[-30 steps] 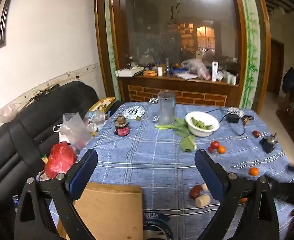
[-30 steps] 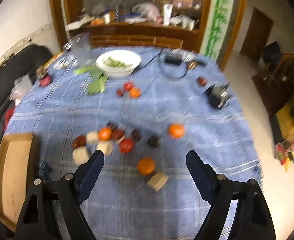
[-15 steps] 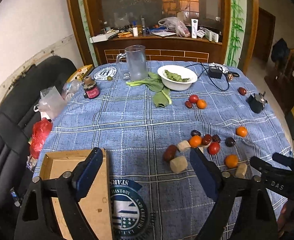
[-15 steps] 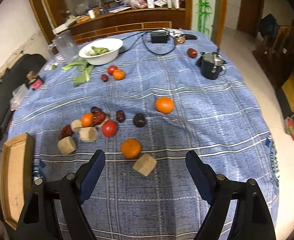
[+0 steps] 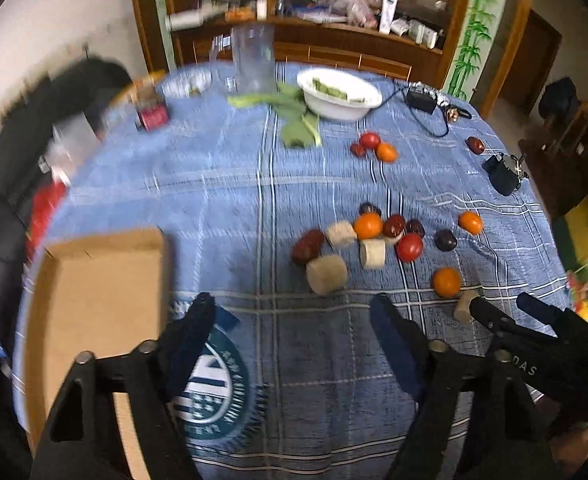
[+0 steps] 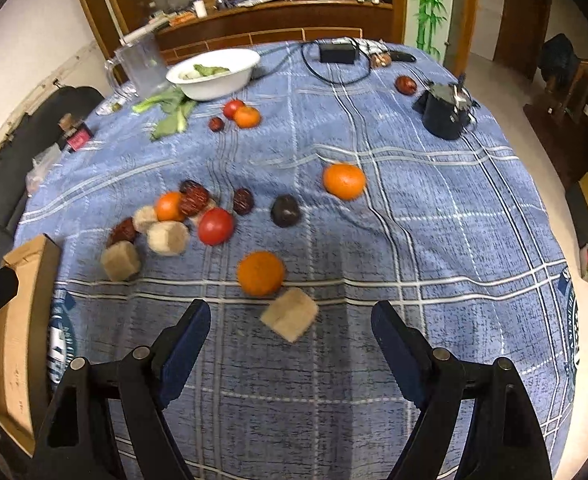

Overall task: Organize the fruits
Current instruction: 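Move both tools down toward the beige cubes on the tablecloth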

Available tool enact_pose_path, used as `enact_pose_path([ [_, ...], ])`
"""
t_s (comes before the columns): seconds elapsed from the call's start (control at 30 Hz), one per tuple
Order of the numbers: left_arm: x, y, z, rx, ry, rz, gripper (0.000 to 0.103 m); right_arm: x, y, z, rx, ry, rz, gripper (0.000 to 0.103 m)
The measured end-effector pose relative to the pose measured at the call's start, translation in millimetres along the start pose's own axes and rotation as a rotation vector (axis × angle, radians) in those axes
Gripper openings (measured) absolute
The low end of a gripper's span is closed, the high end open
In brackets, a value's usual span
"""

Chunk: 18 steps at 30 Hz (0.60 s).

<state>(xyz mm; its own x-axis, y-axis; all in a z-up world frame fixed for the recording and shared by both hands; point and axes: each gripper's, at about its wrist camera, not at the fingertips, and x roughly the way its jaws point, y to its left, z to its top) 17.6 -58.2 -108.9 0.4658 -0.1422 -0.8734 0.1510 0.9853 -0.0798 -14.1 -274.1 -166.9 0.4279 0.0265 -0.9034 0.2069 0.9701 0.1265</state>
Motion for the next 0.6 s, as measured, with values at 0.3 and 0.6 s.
enact_pose_path([
  [0.3, 40.8, 3.4, -3.6, 0.023, 0.044, 0.004, 0.070, 8.4, -6.6, -1.3, -0.026, -0.005, -0.059, 0.086],
  [0.6, 70.0, 0.1, 6.7, 0.068, 0.051, -0.058, 0.067, 13.7, -11.8, -1.4, 0.005, -0.018, 0.034, 0.069],
])
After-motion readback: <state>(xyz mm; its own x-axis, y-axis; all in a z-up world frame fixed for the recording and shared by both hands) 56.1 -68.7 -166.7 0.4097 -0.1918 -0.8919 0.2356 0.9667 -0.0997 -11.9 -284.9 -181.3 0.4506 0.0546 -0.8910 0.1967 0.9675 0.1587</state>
